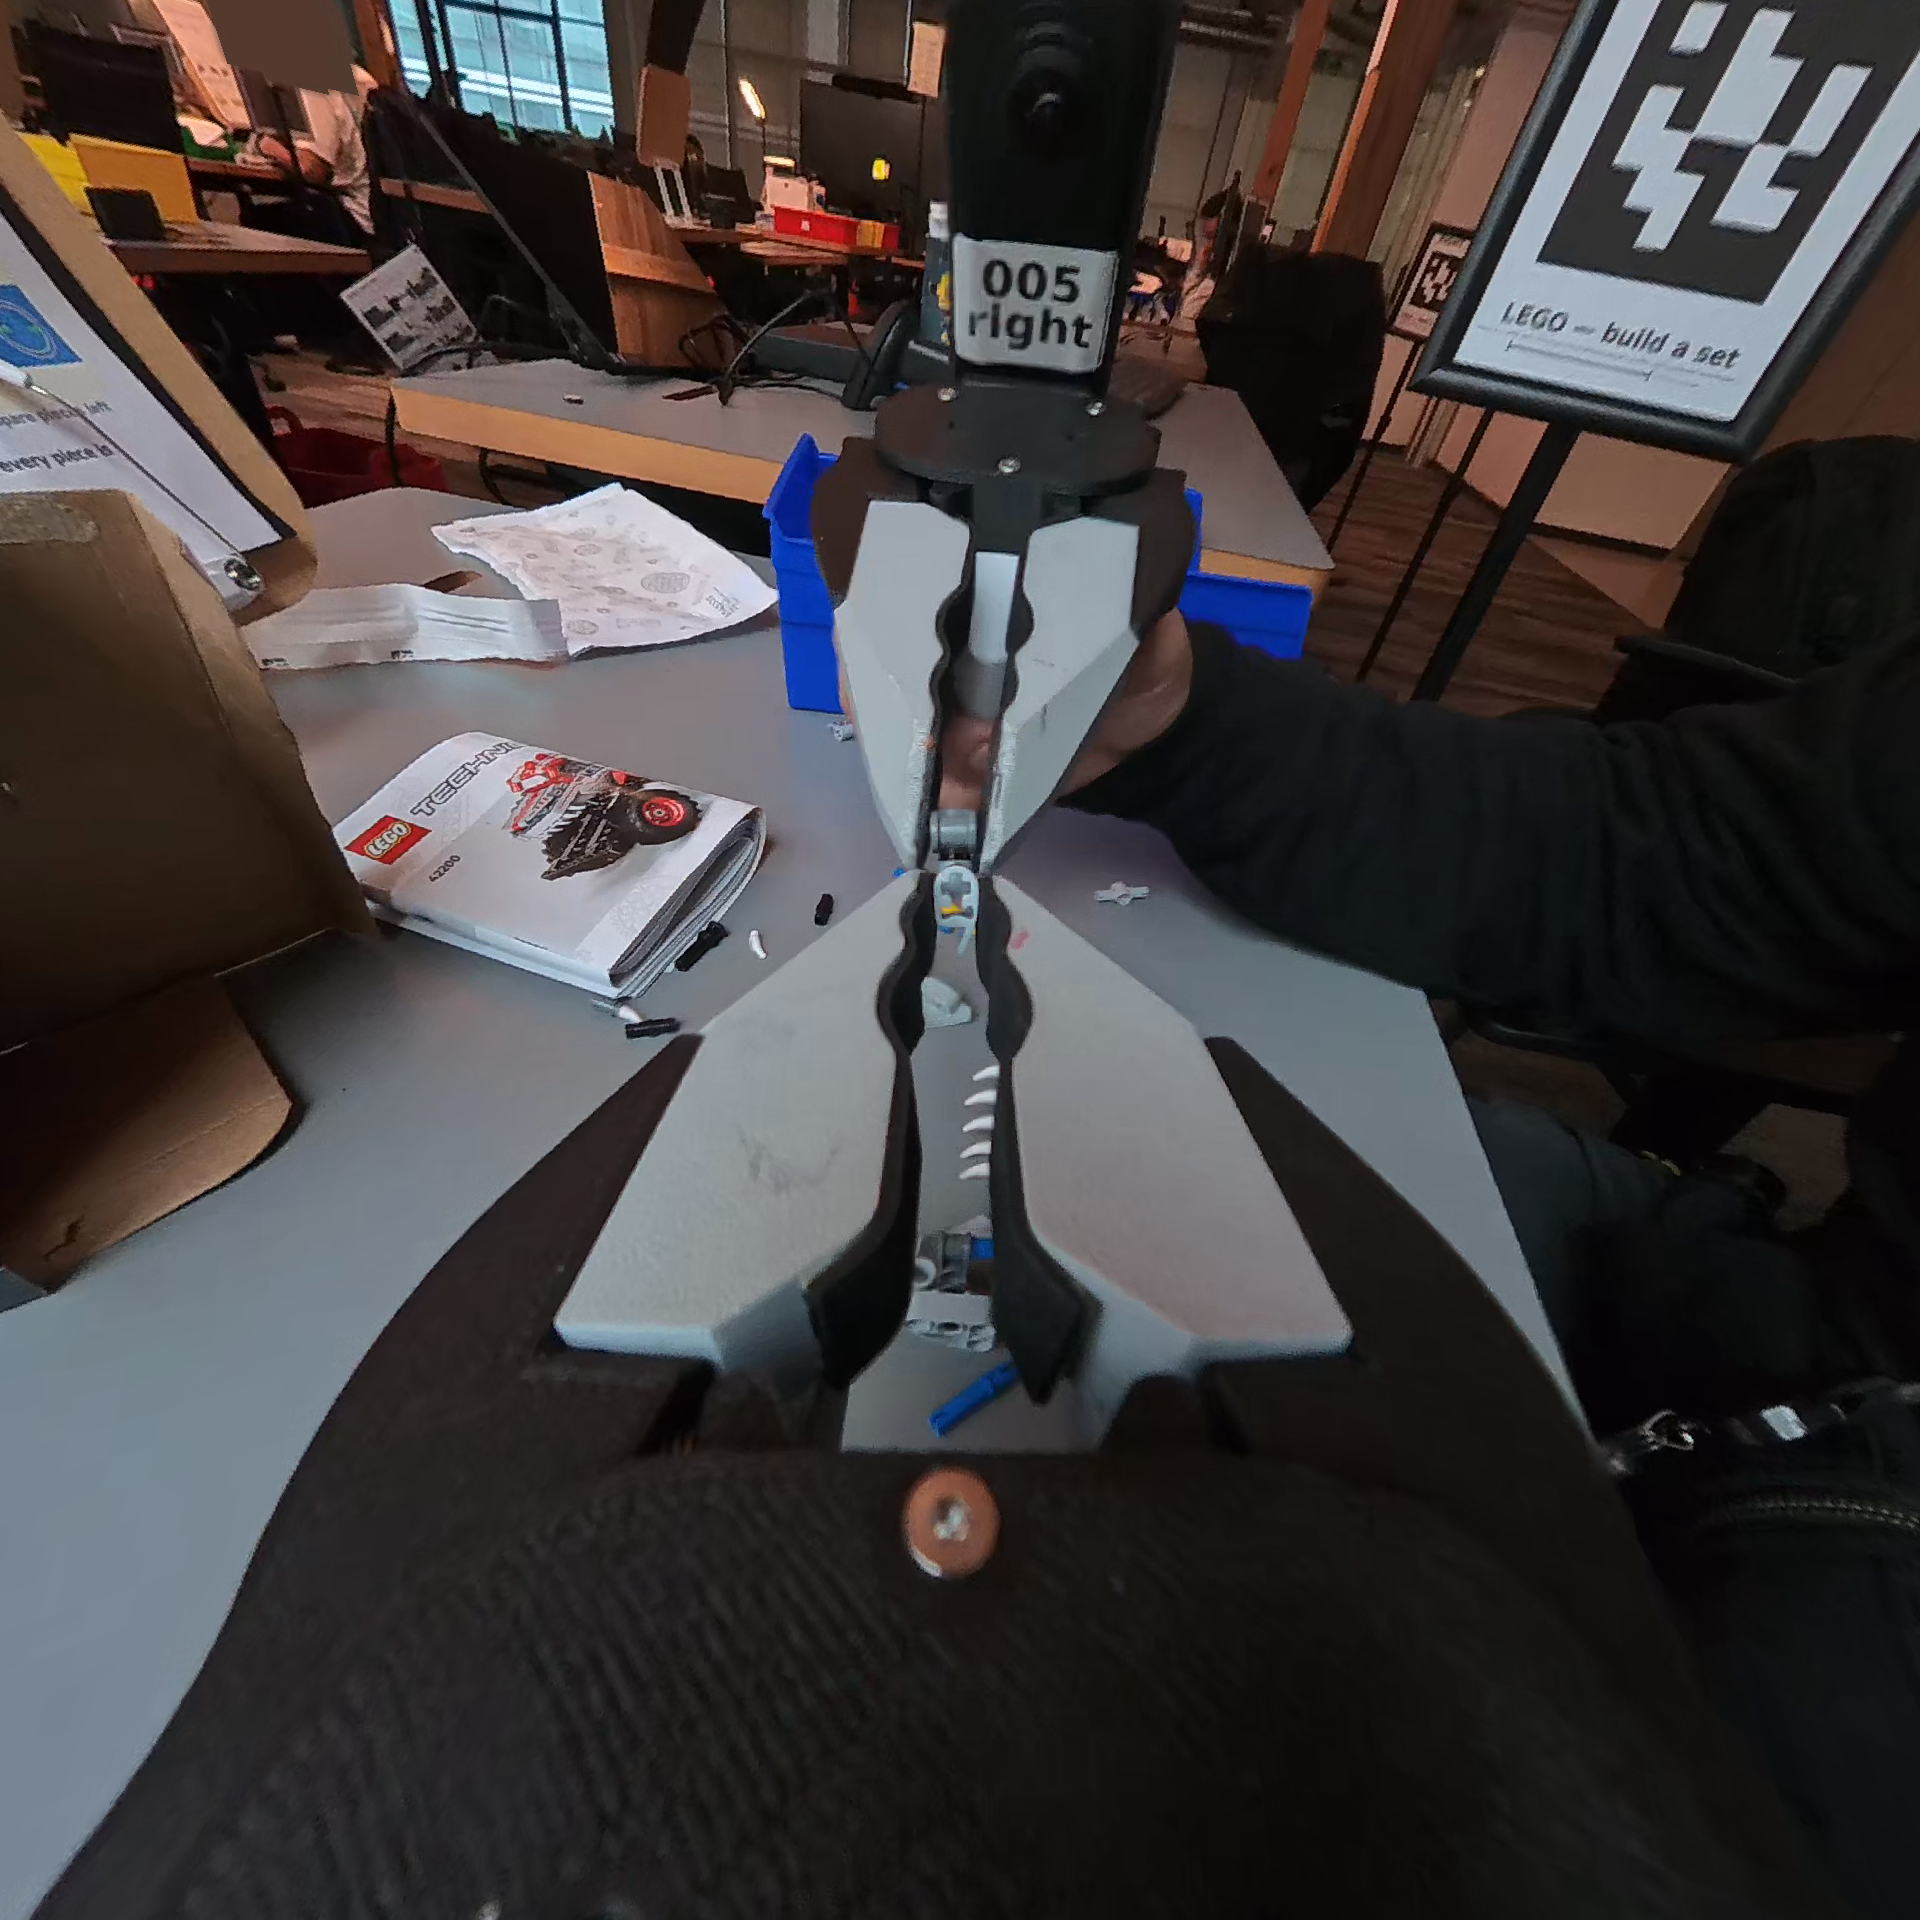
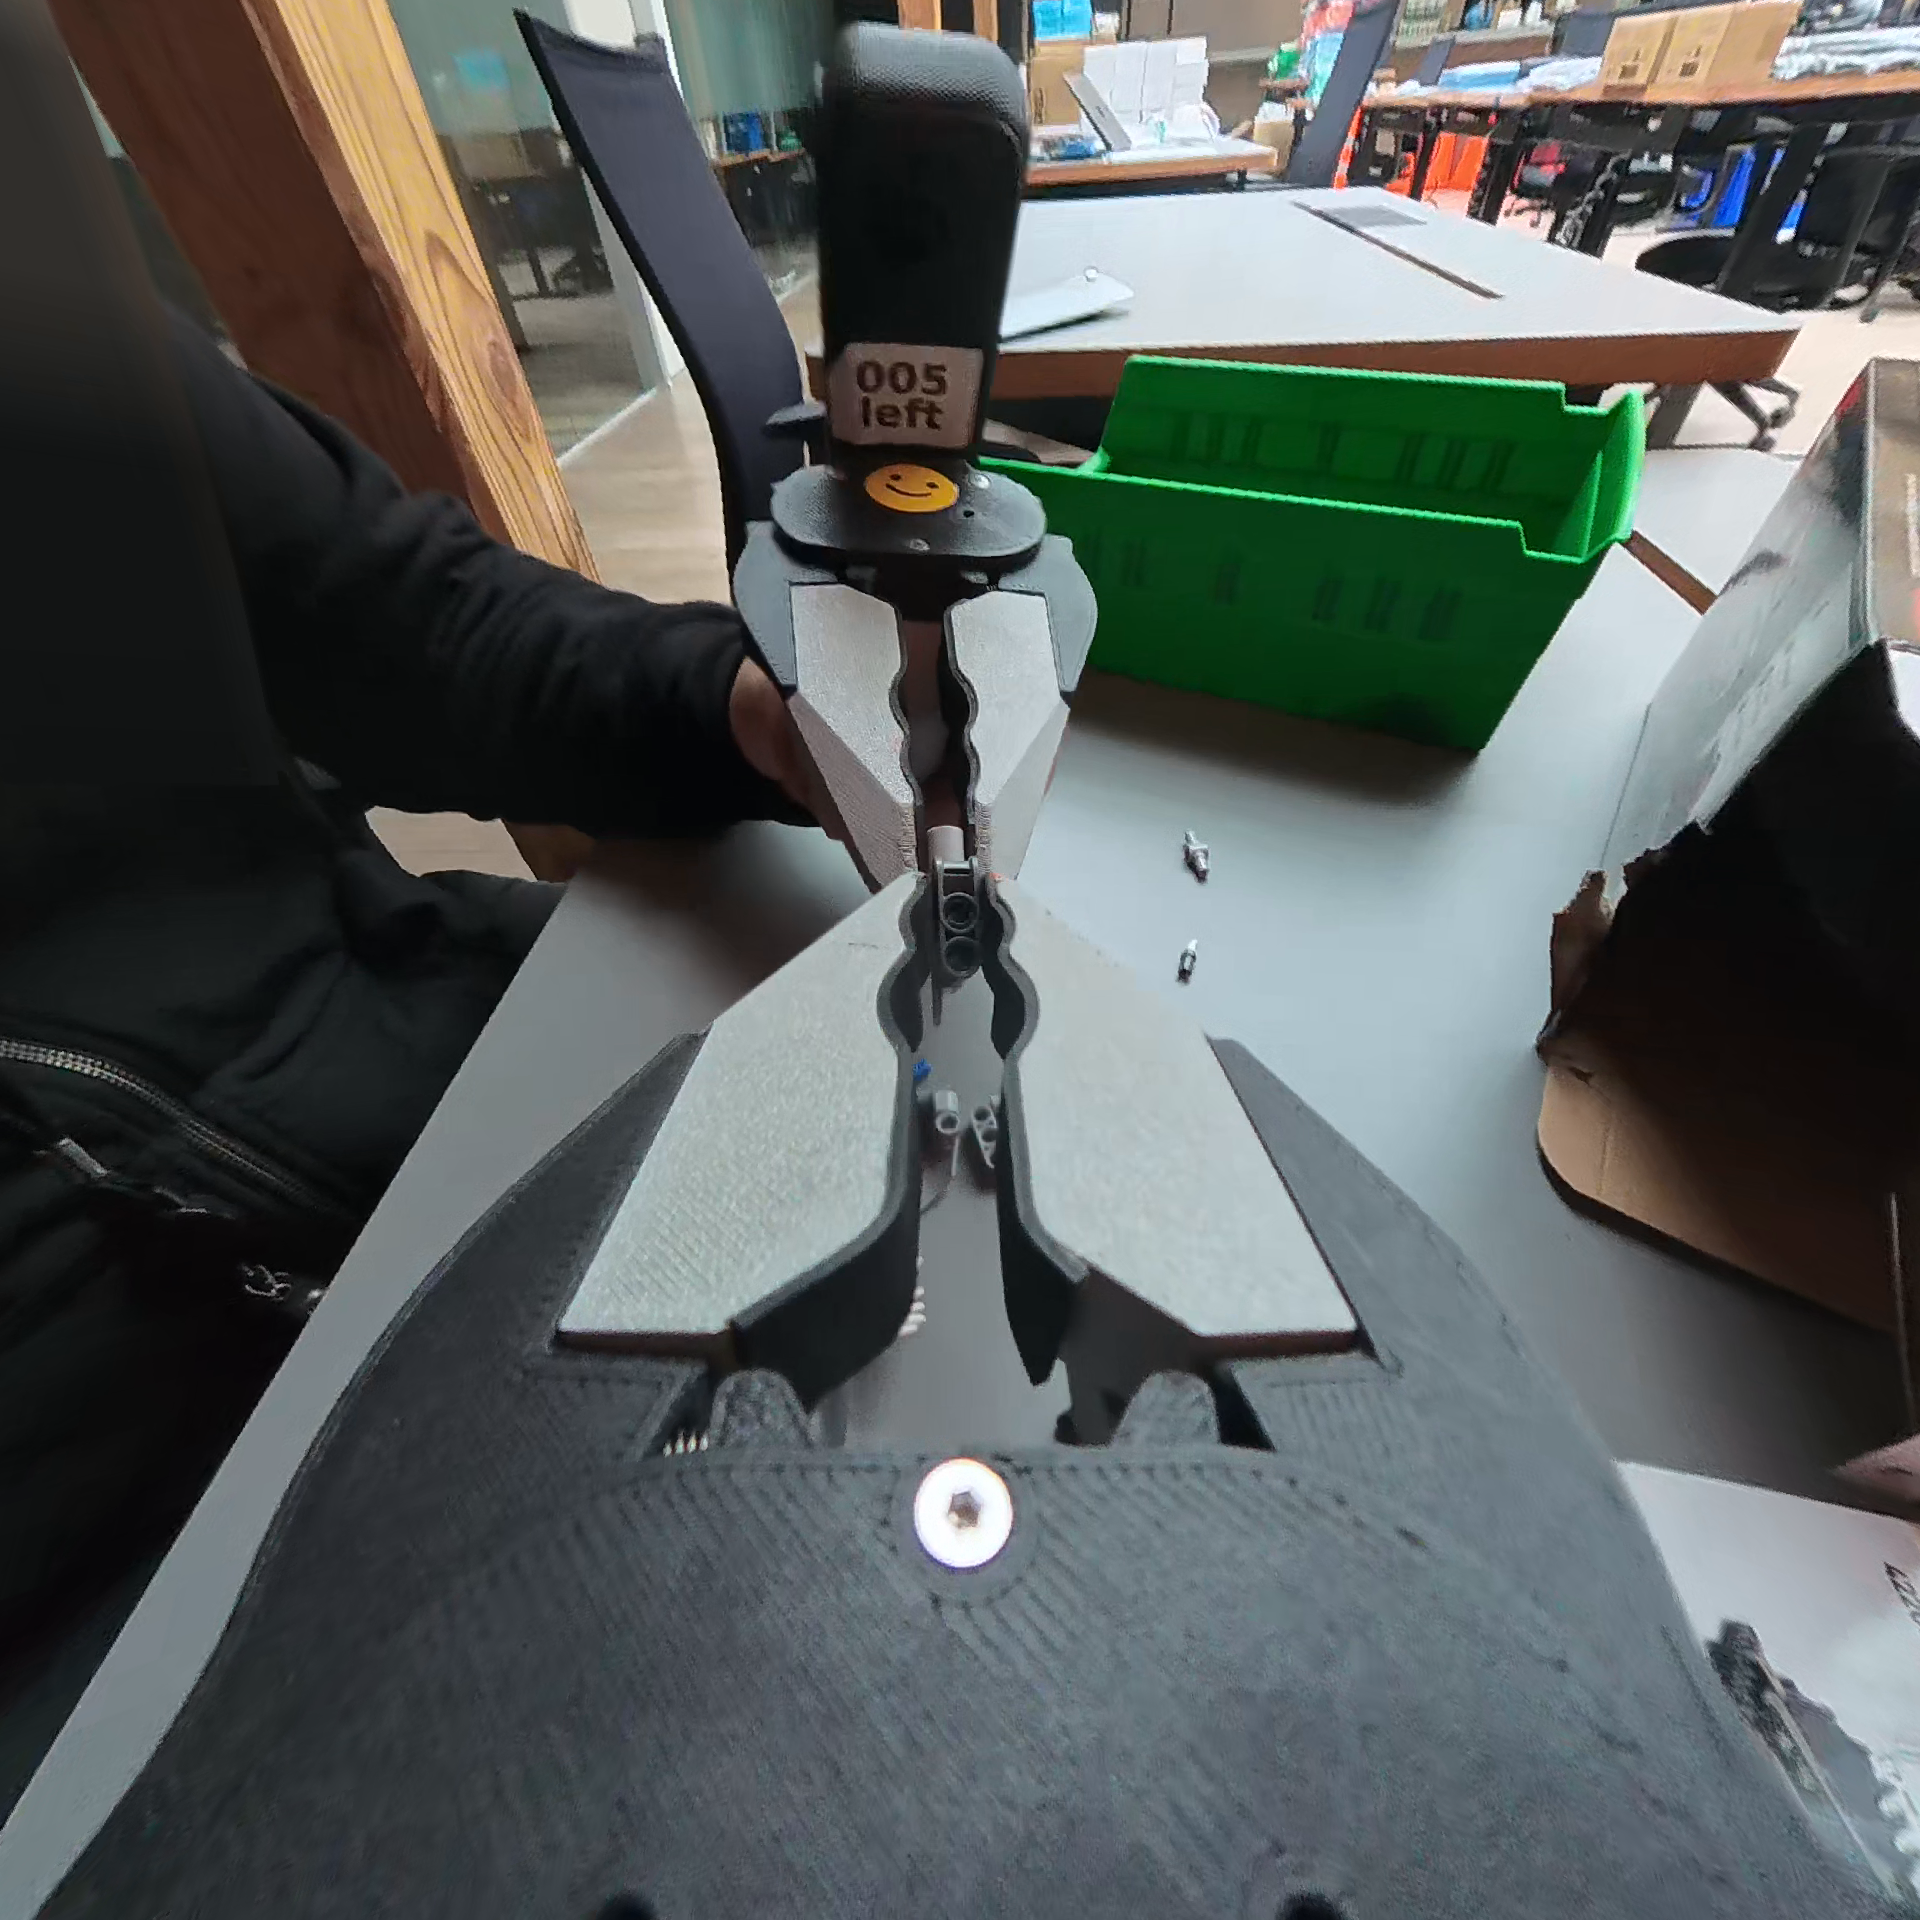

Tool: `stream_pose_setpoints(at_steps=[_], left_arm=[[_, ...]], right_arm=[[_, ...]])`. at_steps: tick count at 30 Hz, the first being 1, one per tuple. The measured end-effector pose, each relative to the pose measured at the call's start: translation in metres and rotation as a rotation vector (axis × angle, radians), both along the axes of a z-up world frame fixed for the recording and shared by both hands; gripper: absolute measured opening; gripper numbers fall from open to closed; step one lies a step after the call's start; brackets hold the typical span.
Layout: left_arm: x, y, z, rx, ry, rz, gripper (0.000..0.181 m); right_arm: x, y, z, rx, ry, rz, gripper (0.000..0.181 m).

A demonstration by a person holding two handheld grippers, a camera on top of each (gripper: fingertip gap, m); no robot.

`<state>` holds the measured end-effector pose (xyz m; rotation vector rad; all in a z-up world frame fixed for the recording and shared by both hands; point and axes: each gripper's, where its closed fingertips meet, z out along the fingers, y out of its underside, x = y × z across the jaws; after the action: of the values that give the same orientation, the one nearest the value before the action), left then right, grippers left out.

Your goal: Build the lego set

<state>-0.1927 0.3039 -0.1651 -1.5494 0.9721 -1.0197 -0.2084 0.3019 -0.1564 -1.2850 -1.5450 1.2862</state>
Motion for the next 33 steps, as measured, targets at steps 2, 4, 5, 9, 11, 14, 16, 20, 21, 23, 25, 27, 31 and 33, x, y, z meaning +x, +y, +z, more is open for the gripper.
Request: stream_pose_setpoints(at_steps=[2,4,5,9,11,14,16,20,21,23,25,27,31,33], left_arm=[[-0.001,-0.001,0.001,-0.041,-0.024,-0.017,0.005],[-0.001,-0.001,0.0,-0.074,-0.035,-0.028,0.005],[-0.001,0.0,0.0,-0.066,-0.04,-0.023,0.005],[-0.006,0.001,0.004,-0.039,-0.056,0.002,0.005],[-0.009,0.004,0.01,-0.058,-0.111,0.016,0.005],[-0.014,0.008,0.015,-0.049,-0.128,0.046,0.005],[-0.016,0.01,0.016,-0.046,-0.125,0.06,0.005],[-0.015,0.01,0.02,-0.05,-0.146,0.058,0.005],[-0.015,0.011,0.019,-0.053,-0.146,0.064,0.005],[-0.017,0.011,0.017,-0.078,-0.155,0.054,0.005],[-0.014,0.009,0.005,-0.123,-0.115,0.034,0.005],[-0.01,0.009,-0.002,-0.165,-0.104,0.014,0.005],[-0.014,0.014,-0.003,-0.22,-0.129,0.028,0.005],[-0.014,0.016,-0.006,-0.232,-0.116,0.036,0.005]], right_arm=[[-0.001,0.0,-0.001,-0.025,0.012,0.009,0.004],[-0.001,0.0,-0.002,-0.047,0.012,0.015,0.004],[-0.001,0.0,-0.002,-0.054,0.009,0.014,0.004],[-0.006,0.002,0.005,-0.161,0.055,-0.004,0.004],[-0.009,0.007,0.012,-0.25,0.115,-0.021,0.004],[-0.013,0.012,0.017,-0.32,0.176,-0.053,0.004],[-0.013,0.014,0.019,-0.284,0.179,-0.089,0.004],[-0.012,0.015,0.023,-0.283,0.2,-0.105,0.003],[-0.012,0.016,0.023,-0.281,0.197,-0.112,0.003],[-0.014,0.014,0.018,-0.28,0.162,-0.089,0.004],[-0.009,0.01,0.004,-0.271,0.059,-0.029,0.004],[0.0,0.015,-0.001,-0.162,0.009,-0.069,0.004],[0.015,0.025,-0.002,0.078,-0.076,-0.188,0.01],[0.012,0.025,-0.003,0.158,-0.1,-0.228,0.023]])
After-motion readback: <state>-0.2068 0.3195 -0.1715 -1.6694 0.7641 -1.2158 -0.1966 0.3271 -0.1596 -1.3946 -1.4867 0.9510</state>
